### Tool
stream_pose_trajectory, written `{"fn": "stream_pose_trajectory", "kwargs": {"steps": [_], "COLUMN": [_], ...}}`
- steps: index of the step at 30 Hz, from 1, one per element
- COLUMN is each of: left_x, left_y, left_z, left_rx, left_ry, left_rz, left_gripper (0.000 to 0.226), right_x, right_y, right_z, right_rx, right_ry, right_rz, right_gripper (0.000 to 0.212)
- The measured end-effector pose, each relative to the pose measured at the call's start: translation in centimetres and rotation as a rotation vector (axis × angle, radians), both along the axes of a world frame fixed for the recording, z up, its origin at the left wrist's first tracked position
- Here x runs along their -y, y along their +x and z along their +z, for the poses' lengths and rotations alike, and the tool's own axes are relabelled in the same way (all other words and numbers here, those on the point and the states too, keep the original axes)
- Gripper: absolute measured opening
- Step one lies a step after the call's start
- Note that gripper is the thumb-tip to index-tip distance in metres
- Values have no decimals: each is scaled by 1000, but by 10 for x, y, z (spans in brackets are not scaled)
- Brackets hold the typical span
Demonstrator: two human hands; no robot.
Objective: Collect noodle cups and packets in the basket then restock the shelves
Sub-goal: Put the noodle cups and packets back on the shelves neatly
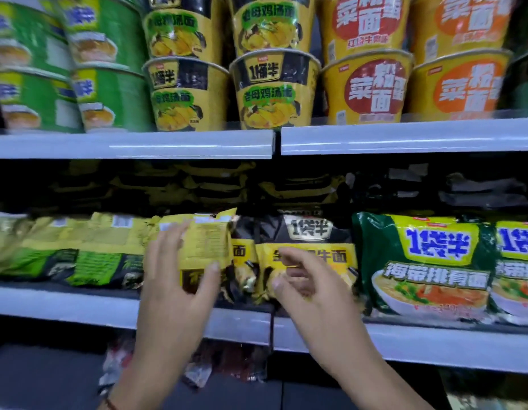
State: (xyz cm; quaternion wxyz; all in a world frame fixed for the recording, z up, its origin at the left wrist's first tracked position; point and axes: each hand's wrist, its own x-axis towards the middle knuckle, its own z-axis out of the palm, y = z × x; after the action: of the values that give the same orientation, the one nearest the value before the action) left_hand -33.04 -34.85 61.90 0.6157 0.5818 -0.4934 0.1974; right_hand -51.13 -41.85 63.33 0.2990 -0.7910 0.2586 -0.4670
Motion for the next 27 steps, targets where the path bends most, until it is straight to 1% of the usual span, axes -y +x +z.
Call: {"fn": "stream_pose_trajectory", "kwargs": {"steps": [1, 2, 3, 4, 6, 8, 9, 10, 12, 13, 15, 17, 19, 21, 22, 23, 24, 25, 26, 27], "left_x": [-3, -4, -5, -7, -12, -17, -20, -24, -29, -31, -35, -40, -45, -52, -55, -58, -57, -56, -53, -50], "left_y": [10, 20, 29, 36, 50, 65, 74, 82, 97, 105, 121, 139, 159, 174, 178, 178, 179, 176, 174, 171], "left_z": [-1, 0, 1, 1, -1, -4, -4, -4, 0, 1, 4, 4, 2, 2, 3, 6, 6, 7, 8, 6], "left_rx": [-173, -318, -420, -478, -535, -622, -676, -733, -871, -942, -1070, -1198, -1291, -1312, -1317, -1298, -1241, -1158, -1081, -1014], "left_ry": [-13, -18, -6, 23, 87, 118, 128, 139, 177, 208, 263, 278, 289, 331, 371, 417, 456, 494, 509, 499], "left_rz": [-39, -81, -110, -122, -154, -252, -315, -375, -513, -605, -807, -965, -1140, -1295, -1344, -1382, -1392, -1348, -1261, -1178], "left_gripper": [62, 62, 62, 60, 56, 51, 48, 44, 40, 40, 46, 53, 72, 90, 93, 89, 78, 66, 62, 71], "right_x": [-1, -1, 2, 4, 5, 6, 6, 5, 5, 4, 0, -11, -28, -50, -60, -69, -77, -80, -80, -78], "right_y": [14, 28, 42, 56, 81, 105, 116, 125, 142, 148, 155, 153, 149, 139, 133, 127, 123, 118, 113, 108], "right_z": [0, 0, 1, 3, 5, 4, 3, 4, 7, 9, 16, 28, 39, 45, 46, 46, 45, 42, 36, 30], "right_rx": [45, 47, 25, -1, -30, -67, -84, -86, -76, -73, -82, -131, -182, -262, -300, -334, -368, -404, -454, -506], "right_ry": [99, 171, 212, 226, 230, 213, 200, 170, 96, 69, 23, -115, -378, -692, -853, -988, -1092, -1171, -1210, -1206], "right_rz": [57, 89, 93, 89, 77, 12, -34, -77, -165, -193, -196, -187, -159, -178, -205, -230, -239, -237, -240, -259], "right_gripper": [39, 38, 40, 43, 54, 70, 70, 62, 40, 36, 43, 55, 50, 42, 39, 36, 33, 27, 24, 27]}}
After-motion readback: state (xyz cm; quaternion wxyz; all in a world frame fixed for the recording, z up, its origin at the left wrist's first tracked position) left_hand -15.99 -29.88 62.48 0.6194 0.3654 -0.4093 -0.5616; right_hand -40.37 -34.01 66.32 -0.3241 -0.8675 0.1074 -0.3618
